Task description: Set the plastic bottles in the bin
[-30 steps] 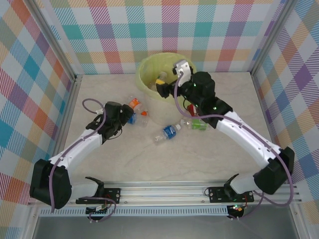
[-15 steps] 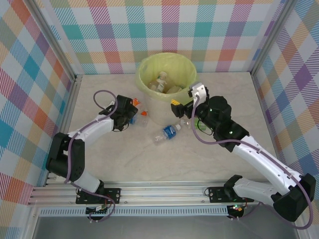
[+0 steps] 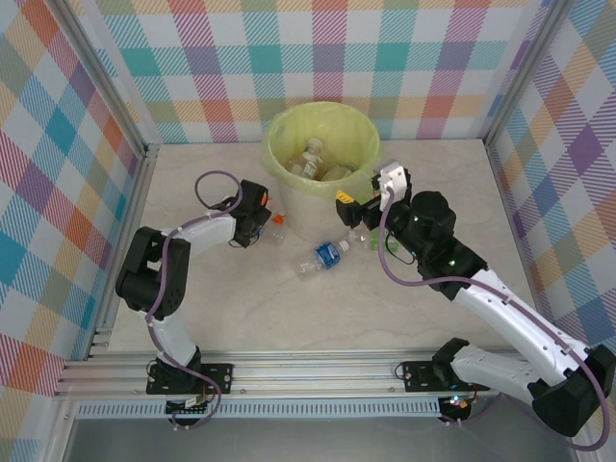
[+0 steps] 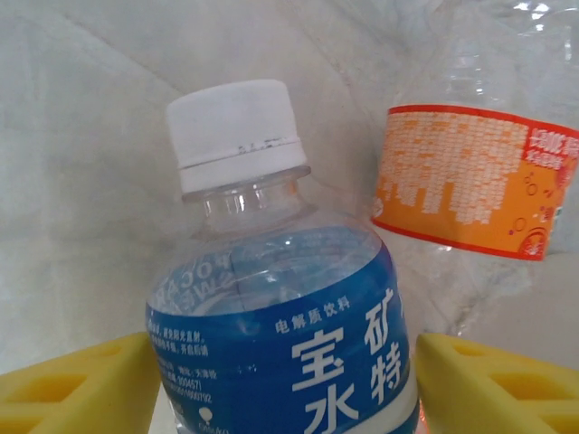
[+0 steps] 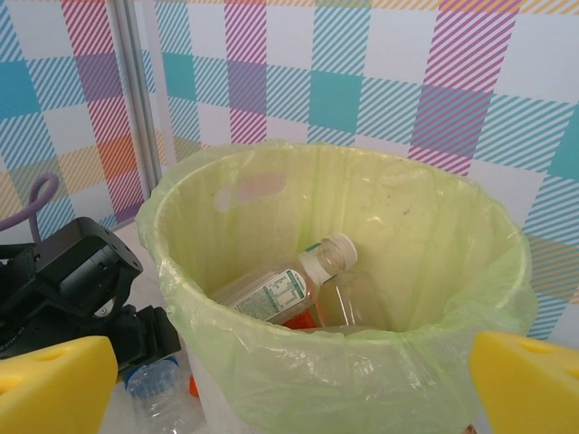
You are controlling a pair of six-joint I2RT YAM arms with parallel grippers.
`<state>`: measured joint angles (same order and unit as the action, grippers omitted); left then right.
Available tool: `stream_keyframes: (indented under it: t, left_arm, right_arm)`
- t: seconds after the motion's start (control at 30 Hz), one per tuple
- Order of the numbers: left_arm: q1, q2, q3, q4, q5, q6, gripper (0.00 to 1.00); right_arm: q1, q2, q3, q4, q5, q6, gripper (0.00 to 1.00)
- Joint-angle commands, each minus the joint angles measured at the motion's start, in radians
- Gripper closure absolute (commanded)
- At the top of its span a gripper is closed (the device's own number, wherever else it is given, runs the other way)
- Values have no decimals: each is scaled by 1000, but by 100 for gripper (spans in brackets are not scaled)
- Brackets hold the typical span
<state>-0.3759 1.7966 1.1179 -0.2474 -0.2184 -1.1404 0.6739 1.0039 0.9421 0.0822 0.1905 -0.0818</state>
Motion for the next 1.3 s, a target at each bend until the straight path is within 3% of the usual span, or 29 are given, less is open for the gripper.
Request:
stream_keyframes:
  t: [0.0, 0.13, 0.27, 0.37, 0.53, 0.67, 0.83, 1.27]
  left_arm:
    - [-9, 24, -16, 49, 1, -19, 30]
    - [-9, 37, -24, 63, 16, -3, 29]
    - [-6, 61, -23, 51, 39, 2, 15]
    - [-6, 82, -11, 39, 66, 15, 14]
    - [-6, 53, -41, 54, 56, 30, 23]
    - [-4, -31, -115, 124, 29, 66, 34]
    - [0, -140, -190, 162, 16, 143, 41]
    - [3, -377, -204, 105, -52, 303, 47]
  right_arm:
    - [-4, -10, -12, 54, 0, -45, 0]
    - [-4, -3, -17, 62, 1, -50, 0]
    - [-4, 3, -20, 64, -2, -53, 0]
    - [-4, 2, -22, 66, -3, -53, 0]
    - [-4, -6, -29, 62, 3, -53, 0]
    - [-4, -19, -39, 63, 19, -45, 0]
    - [-4, -44, -47, 7, 42, 23, 0]
    - [-4, -143, -111, -105, 96, 63, 0]
